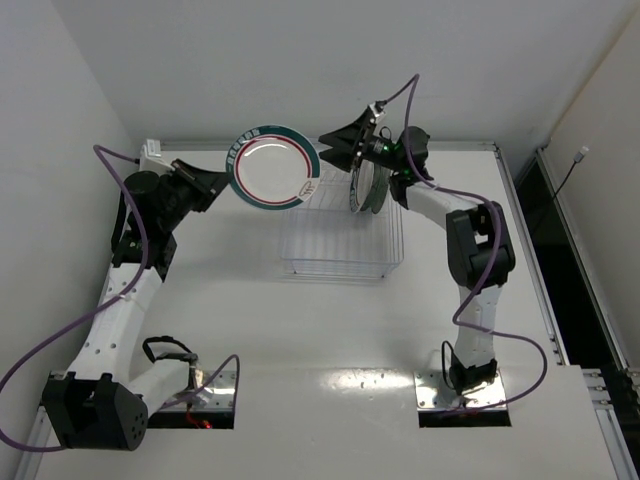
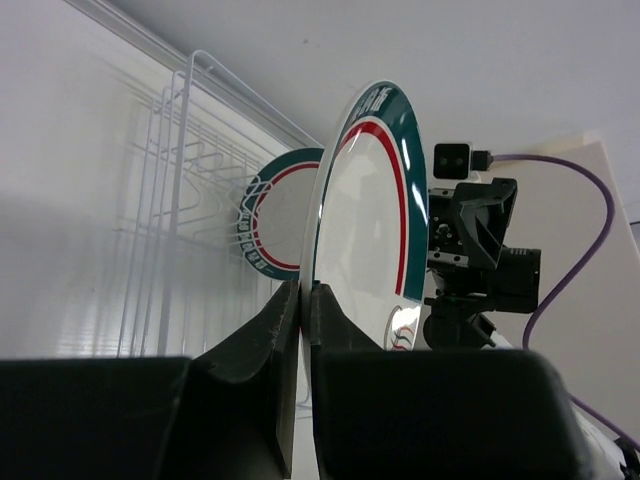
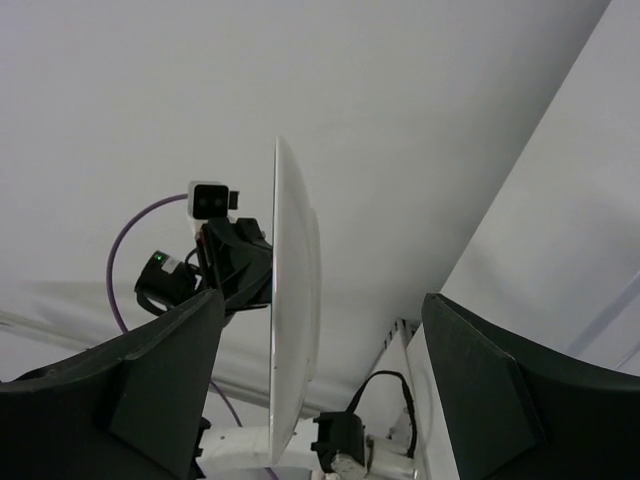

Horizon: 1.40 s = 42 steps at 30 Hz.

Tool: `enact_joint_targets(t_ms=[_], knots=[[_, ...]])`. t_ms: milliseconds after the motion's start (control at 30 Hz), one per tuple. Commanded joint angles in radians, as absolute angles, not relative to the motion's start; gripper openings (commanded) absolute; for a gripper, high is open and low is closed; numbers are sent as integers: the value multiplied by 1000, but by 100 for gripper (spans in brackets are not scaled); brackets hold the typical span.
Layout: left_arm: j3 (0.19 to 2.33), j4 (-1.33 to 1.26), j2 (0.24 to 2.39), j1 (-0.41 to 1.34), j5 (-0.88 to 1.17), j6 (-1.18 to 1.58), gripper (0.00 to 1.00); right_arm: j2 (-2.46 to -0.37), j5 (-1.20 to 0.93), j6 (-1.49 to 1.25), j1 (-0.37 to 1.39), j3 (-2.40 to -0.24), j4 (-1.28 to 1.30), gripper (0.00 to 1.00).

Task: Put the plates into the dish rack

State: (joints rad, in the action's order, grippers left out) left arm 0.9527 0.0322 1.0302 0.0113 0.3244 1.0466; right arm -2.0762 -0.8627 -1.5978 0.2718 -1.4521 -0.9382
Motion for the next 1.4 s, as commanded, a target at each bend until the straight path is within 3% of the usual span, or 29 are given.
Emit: enact_joint_targets(t_ms=[0,233,367,400,467,500,533,667,700,733,767,833,867,1033,1200,1367], knots=[[1012,-29,1000,2,327,1052,0,-2060,-885,-1568,307,-1529,-996,77],[1012,-38,1000,2,327,1062,0,-2138,-936,-1546,388,-1678,-934,73],[1012,-38,1009,2,336,1062,0,-2177,-957,-1546,416,-1755,-911,43],[1003,-38,1009,2,336,1062,0,-2186,-957,-1546,416,-1755,-902,24],[1003,-38,1009,2,336,1062,0,-2186,-957,-1546,416,-1732,-902,12],[1003,-38,1009,2,336,1051,0,-2171,-957,-1546,405,-1717,-902,0],[1003,-29,1009,2,347,1051,3,-2149,-948,-1536,393,-1686,-893,0],[994,44,1041,-8,357,1013,58,-2047,-879,-1365,365,-1618,-720,0],[985,69,1042,-17,339,1000,75,-2008,-847,-1283,351,-1609,-499,0],[985,96,1042,-17,328,991,80,-1969,-734,-1175,351,-1629,-324,0],[985,144,1042,-17,319,961,82,-1898,-642,-911,351,-1672,-129,0],[962,196,1042,-37,302,913,86,-1858,-300,-652,371,-1866,300,0],[962,207,1042,-37,289,913,86,-1858,-206,-615,371,-1867,371,0],[919,216,1031,-71,270,809,86,-1830,177,-542,382,-1900,552,0],[897,241,1051,-71,225,709,86,-1946,567,-477,442,-2074,712,0],[792,189,1028,-60,171,664,86,-2039,673,-468,475,-2189,744,0]])
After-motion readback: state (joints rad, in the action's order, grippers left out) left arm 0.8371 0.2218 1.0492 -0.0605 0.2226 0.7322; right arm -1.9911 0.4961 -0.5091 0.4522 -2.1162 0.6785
